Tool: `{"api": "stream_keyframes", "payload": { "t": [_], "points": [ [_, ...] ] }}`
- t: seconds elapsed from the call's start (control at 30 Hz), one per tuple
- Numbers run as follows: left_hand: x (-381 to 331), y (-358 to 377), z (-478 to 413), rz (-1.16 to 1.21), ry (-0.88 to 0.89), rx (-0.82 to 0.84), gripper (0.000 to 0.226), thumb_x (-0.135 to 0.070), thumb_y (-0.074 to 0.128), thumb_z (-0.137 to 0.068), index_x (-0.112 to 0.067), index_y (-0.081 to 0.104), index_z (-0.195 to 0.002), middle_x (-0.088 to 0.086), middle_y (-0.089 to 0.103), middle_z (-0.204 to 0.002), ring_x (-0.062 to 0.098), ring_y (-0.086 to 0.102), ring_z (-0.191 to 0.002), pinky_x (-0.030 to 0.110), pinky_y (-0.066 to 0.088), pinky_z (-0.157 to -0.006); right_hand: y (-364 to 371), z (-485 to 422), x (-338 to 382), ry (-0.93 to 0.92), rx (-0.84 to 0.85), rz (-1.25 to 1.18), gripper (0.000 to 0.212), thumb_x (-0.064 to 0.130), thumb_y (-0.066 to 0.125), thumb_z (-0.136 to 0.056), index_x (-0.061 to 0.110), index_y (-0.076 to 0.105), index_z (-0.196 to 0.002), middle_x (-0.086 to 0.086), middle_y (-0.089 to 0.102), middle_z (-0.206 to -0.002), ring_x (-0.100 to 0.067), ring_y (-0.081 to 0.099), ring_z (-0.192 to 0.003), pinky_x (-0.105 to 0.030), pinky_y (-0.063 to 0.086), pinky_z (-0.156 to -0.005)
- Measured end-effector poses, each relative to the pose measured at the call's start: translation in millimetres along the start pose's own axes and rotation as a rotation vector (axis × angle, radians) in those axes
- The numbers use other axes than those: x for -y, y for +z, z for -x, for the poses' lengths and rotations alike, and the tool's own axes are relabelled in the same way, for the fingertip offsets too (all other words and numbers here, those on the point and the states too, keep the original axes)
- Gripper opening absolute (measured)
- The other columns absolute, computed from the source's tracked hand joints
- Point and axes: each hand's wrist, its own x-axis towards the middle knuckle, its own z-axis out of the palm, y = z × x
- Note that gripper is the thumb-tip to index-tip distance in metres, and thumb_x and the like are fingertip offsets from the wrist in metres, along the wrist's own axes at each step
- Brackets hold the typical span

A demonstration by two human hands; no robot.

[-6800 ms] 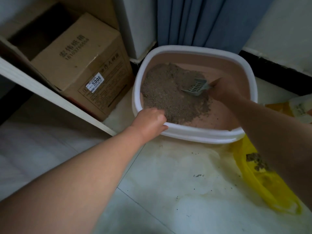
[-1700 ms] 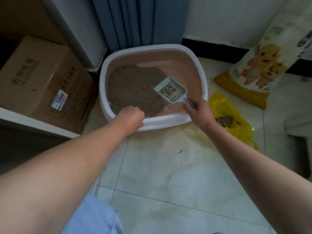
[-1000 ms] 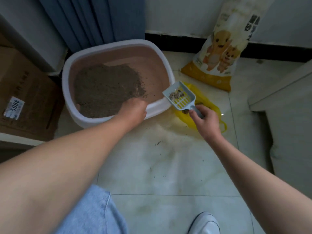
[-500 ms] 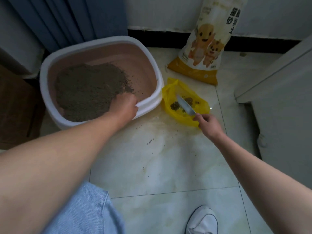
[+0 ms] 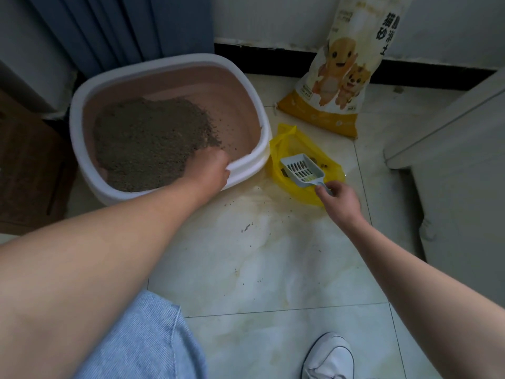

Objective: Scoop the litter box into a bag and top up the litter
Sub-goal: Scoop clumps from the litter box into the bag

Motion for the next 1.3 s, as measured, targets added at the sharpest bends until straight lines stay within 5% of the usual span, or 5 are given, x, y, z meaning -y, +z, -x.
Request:
{"api": "stream_keyframes", "payload": {
  "t": [0.23,0.37,0.57,1.0,1.3],
  "points": [
    [0.6,0.4,-0.7,-0.007,-0.001,-0.008,0.017,-0.023,0.063,-0.090,-0.007,0.069,-0.090,0.015,0.065,-0.094,0.035,0.063,-0.087,0.034,0.048,-0.070,-4.4,8.7,-0.5,-0.018,-0.092,-0.005,0.022,0.044,0.062,-0.090,0.024,0.070,-0.095,0.005,0.067,-0.075,-0.015,0.061,-0.066,-0.031,0.041,-0.055],
    [-0.2,-0.2,-0.2,-0.005,-0.010,-0.001,0.017,-0.022,0.063,-0.090,-0.007,0.070,-0.091,0.015,0.065,-0.096,0.035,0.063,-0.088,0.035,0.050,-0.071,-6.5,4.5,-2.6,0.053,-0.025,-0.012,0.042,0.046,0.049,-0.098,0.014,0.074,-0.090,-0.008,0.066,-0.069,-0.021,0.056,-0.060,-0.031,0.037,-0.056],
    [-1.9,-1.0,-0.9,-0.022,-0.007,0.002,0.018,-0.023,0.062,-0.091,-0.007,0.069,-0.095,0.015,0.065,-0.098,0.035,0.063,-0.091,0.035,0.050,-0.073,-12.3,3.4,5.8,0.169,0.124,-0.294,0.058,0.041,0.034,-0.106,0.007,0.073,-0.081,-0.004,0.052,-0.057,-0.016,0.043,-0.047,-0.027,0.033,-0.048],
    [-4.3,0.5,-4.0,-0.072,-0.010,0.010,0.016,-0.021,0.060,-0.091,-0.007,0.067,-0.096,0.014,0.063,-0.099,0.034,0.062,-0.091,0.032,0.044,-0.069,-4.3,1.6,4.8,0.095,0.053,-0.212,0.043,0.044,0.046,-0.102,0.017,0.073,-0.082,0.002,0.055,-0.059,-0.018,0.049,-0.056,-0.029,0.036,-0.056],
    [-9.3,-0.8,1.3,-0.315,0.114,0.174,0.023,0.002,0.058,-0.083,-0.009,0.063,-0.102,0.011,0.060,-0.104,0.029,0.057,-0.096,0.034,0.045,-0.071,-2.7,9.7,0.0,0.002,0.014,-0.194,0.036,0.043,0.052,-0.099,0.018,0.075,-0.085,-0.015,0.070,-0.079,-0.027,0.060,-0.069,-0.031,0.040,-0.059]
  ]
}}
